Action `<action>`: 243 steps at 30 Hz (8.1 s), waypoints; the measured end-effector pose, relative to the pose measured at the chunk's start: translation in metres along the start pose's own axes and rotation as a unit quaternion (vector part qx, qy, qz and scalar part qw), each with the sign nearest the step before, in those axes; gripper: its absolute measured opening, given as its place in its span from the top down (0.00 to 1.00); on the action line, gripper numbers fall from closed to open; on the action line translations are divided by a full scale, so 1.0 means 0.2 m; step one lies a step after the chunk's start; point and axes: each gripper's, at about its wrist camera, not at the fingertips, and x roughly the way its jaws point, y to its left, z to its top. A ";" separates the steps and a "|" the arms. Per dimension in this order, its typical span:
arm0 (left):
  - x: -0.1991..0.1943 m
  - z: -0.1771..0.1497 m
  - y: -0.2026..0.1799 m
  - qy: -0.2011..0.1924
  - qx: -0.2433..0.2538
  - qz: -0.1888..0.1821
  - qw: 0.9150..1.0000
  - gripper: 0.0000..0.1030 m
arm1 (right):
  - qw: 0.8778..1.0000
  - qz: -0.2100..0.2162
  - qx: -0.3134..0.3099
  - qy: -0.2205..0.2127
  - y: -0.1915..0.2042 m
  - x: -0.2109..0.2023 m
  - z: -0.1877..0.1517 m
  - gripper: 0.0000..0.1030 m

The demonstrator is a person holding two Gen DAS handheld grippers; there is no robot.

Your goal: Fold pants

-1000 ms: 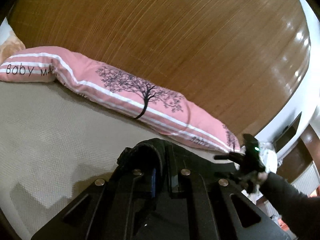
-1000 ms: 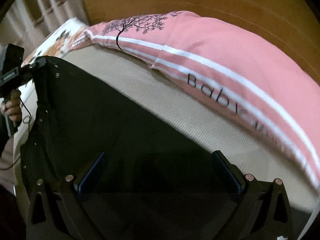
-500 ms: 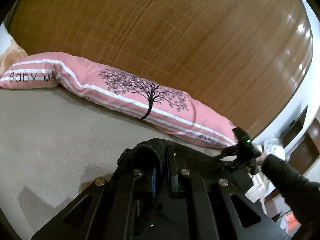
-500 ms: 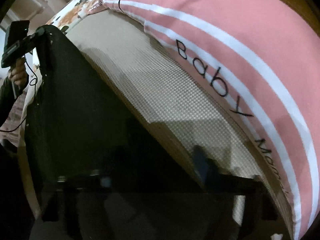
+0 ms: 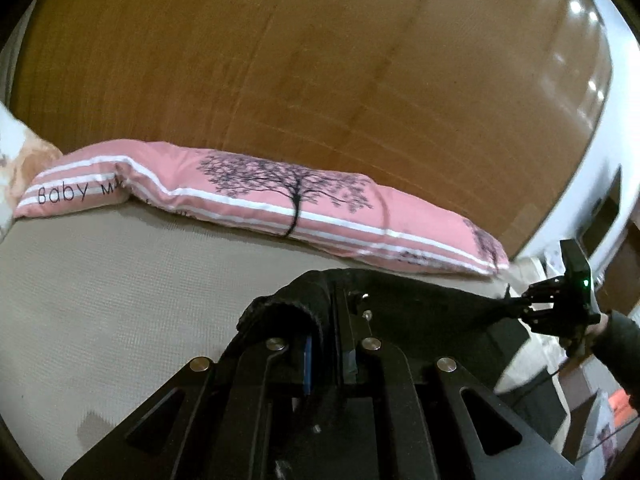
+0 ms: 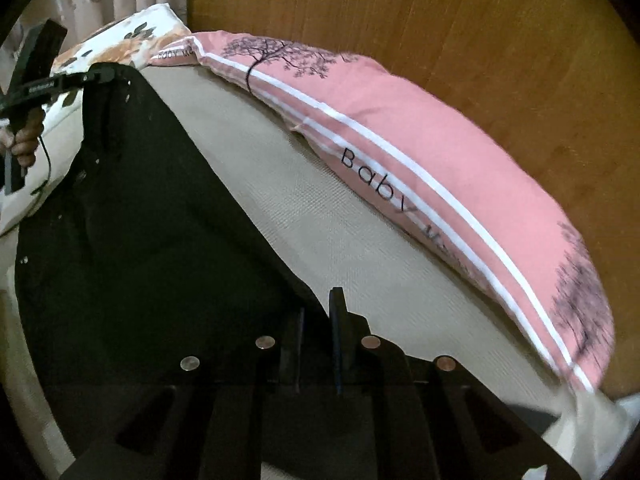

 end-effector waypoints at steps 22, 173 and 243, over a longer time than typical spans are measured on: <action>-0.49 -0.96 -0.28 0.163 0.122 0.059 0.977 0.89 | 0.987 -0.008 0.155 0.044 0.69 -0.11 -0.86 0.94; 0.17 -1.55 -1.92 0.219 0.429 -0.079 0.873 0.89 | 0.661 -0.133 0.733 -0.095 -0.14 -0.82 -2.49 0.97; -0.04 -1.01 -0.86 0.149 0.149 0.051 0.976 0.62 | 0.915 0.155 0.368 -0.048 0.17 0.10 -0.33 0.69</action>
